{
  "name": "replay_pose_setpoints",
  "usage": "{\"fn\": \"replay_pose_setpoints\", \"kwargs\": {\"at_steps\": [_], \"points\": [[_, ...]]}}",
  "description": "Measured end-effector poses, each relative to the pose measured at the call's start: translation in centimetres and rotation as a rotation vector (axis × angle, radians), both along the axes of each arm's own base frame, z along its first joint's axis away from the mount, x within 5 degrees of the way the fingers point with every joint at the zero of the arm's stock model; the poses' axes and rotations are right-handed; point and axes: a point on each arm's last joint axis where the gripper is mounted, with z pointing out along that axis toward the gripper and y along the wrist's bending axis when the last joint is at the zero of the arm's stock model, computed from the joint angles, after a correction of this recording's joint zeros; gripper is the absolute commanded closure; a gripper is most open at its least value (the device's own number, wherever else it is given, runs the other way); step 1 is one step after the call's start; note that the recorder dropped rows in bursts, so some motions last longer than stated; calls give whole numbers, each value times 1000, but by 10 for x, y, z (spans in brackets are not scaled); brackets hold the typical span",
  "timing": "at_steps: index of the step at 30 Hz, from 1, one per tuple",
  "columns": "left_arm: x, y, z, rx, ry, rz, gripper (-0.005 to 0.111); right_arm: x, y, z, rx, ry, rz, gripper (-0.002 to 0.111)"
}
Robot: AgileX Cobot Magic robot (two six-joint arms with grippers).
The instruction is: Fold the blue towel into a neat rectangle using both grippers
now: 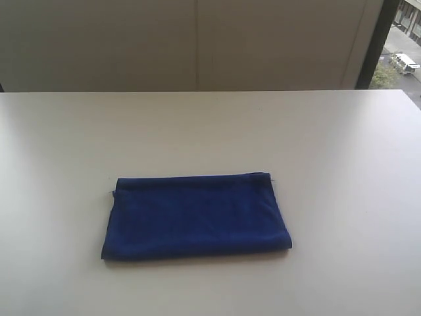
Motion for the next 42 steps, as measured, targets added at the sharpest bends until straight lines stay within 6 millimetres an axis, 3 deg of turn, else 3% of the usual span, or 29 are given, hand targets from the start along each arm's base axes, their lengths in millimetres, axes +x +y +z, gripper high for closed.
{"fn": "replay_pose_setpoints", "kwargs": {"at_steps": [42], "points": [[0,0,0,6,-1,0,107,-1,0,-4,-102,59,27,108]]}}
